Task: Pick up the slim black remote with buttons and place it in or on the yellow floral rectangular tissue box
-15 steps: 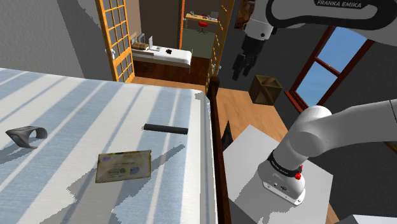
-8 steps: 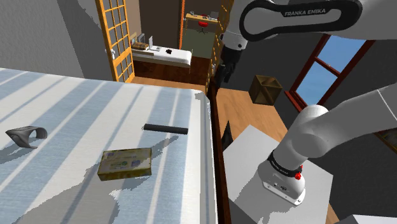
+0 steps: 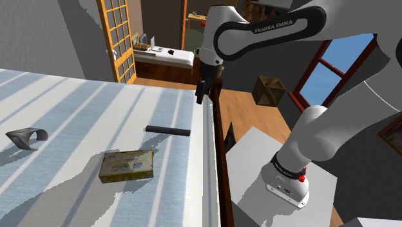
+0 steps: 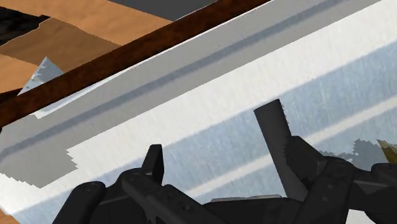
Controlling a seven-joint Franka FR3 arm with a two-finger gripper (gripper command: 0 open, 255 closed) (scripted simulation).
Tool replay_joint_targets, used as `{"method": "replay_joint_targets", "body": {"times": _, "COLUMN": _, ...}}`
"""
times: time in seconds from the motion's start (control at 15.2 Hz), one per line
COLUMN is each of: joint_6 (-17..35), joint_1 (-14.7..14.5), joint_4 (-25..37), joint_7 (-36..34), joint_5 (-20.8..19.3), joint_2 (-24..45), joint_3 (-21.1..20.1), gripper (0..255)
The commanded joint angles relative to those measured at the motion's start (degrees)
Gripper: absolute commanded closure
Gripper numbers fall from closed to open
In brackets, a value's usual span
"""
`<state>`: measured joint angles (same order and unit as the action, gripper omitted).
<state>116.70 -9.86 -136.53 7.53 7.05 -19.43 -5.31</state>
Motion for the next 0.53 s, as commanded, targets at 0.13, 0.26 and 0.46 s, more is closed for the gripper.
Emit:
{"method": "replay_joint_targets", "body": {"times": 0.13, "joint_6": 4.6, "joint_1": -2.3, "joint_4": 2.1, "joint_7": 1.4, "joint_5": 0.2, "joint_2": 6.9, "joint_3": -2.3, "gripper": 0}}
{"method": "replay_joint_targets", "body": {"times": 0.26, "joint_6": 6.5, "joint_1": -3.3, "joint_4": 3.6, "joint_7": 1.9, "joint_5": 0.0, "joint_2": 10.5, "joint_3": -3.5, "gripper": 0}}
{"method": "replay_joint_targets", "body": {"times": 0.46, "joint_6": 9.1, "joint_1": -4.8, "joint_4": 6.1, "joint_7": 2.6, "joint_5": -0.6, "joint_2": 15.8, "joint_3": -5.2, "gripper": 0}}
